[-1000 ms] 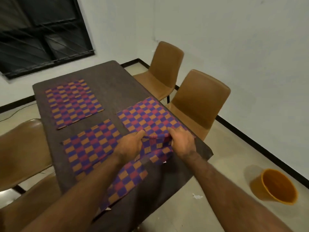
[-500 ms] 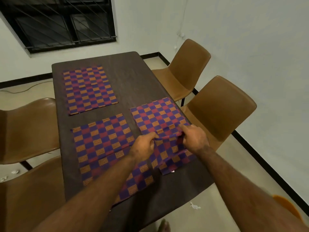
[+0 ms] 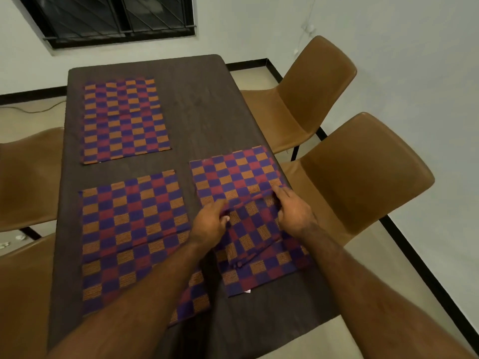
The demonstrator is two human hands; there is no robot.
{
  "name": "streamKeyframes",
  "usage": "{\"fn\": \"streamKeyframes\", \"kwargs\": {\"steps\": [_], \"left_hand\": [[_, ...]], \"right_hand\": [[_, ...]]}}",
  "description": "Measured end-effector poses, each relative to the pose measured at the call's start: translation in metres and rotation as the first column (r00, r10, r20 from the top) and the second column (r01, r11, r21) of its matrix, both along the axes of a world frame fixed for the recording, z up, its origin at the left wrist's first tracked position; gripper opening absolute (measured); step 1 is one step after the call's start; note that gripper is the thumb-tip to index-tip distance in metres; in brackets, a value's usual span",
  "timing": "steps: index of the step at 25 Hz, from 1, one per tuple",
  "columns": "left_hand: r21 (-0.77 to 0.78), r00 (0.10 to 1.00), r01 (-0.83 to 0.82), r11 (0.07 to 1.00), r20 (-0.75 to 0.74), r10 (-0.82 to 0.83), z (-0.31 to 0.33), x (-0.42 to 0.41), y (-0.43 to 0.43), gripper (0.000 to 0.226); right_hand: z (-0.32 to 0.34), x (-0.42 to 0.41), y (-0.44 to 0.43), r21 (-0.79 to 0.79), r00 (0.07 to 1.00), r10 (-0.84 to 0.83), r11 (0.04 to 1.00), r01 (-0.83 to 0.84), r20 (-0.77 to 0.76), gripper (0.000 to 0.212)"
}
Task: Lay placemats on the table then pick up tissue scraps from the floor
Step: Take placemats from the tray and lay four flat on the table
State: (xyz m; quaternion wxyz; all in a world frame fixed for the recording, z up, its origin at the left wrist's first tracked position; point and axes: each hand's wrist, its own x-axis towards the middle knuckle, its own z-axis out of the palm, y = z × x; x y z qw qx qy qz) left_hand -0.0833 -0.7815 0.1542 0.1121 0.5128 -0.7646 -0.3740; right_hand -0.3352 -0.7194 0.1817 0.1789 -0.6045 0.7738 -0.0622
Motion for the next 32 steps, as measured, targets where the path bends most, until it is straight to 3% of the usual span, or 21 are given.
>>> {"fn": "streamKeyframes", "kwargs": {"steps": [2, 5, 9, 13, 16, 18, 19, 20, 22, 23, 25, 29, 30, 32], "left_hand": [[-0.001, 1.000, -0.024, 1.000, -0.001, 0.024, -0.005, -0.002, 0.002, 0.046], [-0.056, 0.999, -0.033, 0.998, 0.000, 0.033, -0.013, -0.007, 0.003, 0.041], [-0.108, 0.995, -0.096, 0.990, -0.001, 0.096, -0.018, -0.009, -0.007, 0.030], [-0.153, 0.998, 0.015, 0.988, 0.069, -0.005, -0.025, -0.025, 0.006, 0.034], [-0.361, 0.931, 0.309, 0.880, 0.302, -0.203, -0.032, -0.047, 0.028, 0.047], [-0.309, 0.917, 0.339, 0.888, 0.318, -0.240, -0.031, -0.061, 0.037, 0.054], [-0.236, 0.925, 0.329, 0.914, 0.277, -0.261, -0.030, -0.068, 0.041, 0.060], [-0.145, 0.929, 0.324, 0.935, 0.234, -0.285, -0.028, -0.075, 0.043, 0.069], [-0.006, 0.945, 0.290, 0.957, 0.159, -0.285, -0.024, -0.093, 0.044, 0.086], [0.019, 0.959, 0.248, 0.969, 0.137, -0.248, -0.022, -0.101, 0.043, 0.089], [-0.013, 0.976, 0.166, 0.986, 0.146, -0.162, -0.019, -0.115, 0.036, 0.072], [-0.056, 0.955, 0.125, 0.991, 0.277, -0.105, -0.016, -0.127, 0.016, 0.018], [-0.011, 0.966, 0.070, 0.997, 0.250, -0.065, -0.015, -0.127, 0.010, 0.010], [0.123, 0.986, -0.066, 0.990, 0.159, 0.046, -0.010, -0.125, 0.001, 0.014]], "right_hand": [[-0.011, -0.004, 0.007, -0.009, 0.994, -0.055, 0.998, 0.056, 0.090, 0.073], [-0.026, -0.012, 0.022, 0.012, 0.974, -0.122, 0.993, 0.121, 0.190, 0.071], [-0.040, -0.018, 0.037, 0.004, 0.990, -0.056, 0.998, 0.056, 0.129, 0.064], [-0.044, -0.021, 0.038, 0.020, 0.985, -0.076, 0.997, 0.074, 0.155, 0.062], [-0.043, -0.019, 0.035, -0.003, 0.963, -0.152, 0.988, 0.156, 0.224, 0.063], [-0.042, -0.017, 0.033, -0.054, 0.926, -0.223, 0.967, 0.251, 0.306, 0.063], [-0.041, -0.016, 0.031, -0.058, 0.872, -0.286, 0.940, 0.335, 0.398, 0.065], [-0.040, -0.015, 0.027, -0.018, 0.762, -0.359, 0.899, 0.437, 0.539, 0.070], [-0.040, -0.010, 0.021, 0.124, 0.432, -0.429, 0.808, 0.576, 0.794, 0.077], [-0.040, -0.008, 0.018, 0.175, 0.308, -0.421, 0.788, 0.591, 0.853, 0.080], [-0.042, -0.002, 0.013, 0.235, 0.197, -0.399, 0.799, 0.553, 0.896, 0.084], [-0.052, -0.001, 0.007, 0.216, 0.256, -0.393, 0.825, 0.522, 0.883, 0.076], [-0.054, -0.003, 0.006, 0.187, 0.313, -0.412, 0.810, 0.555, 0.856, 0.073], [-0.057, -0.006, 0.006, 0.071, 0.533, -0.456, 0.803, 0.592, 0.713, 0.064]]}}
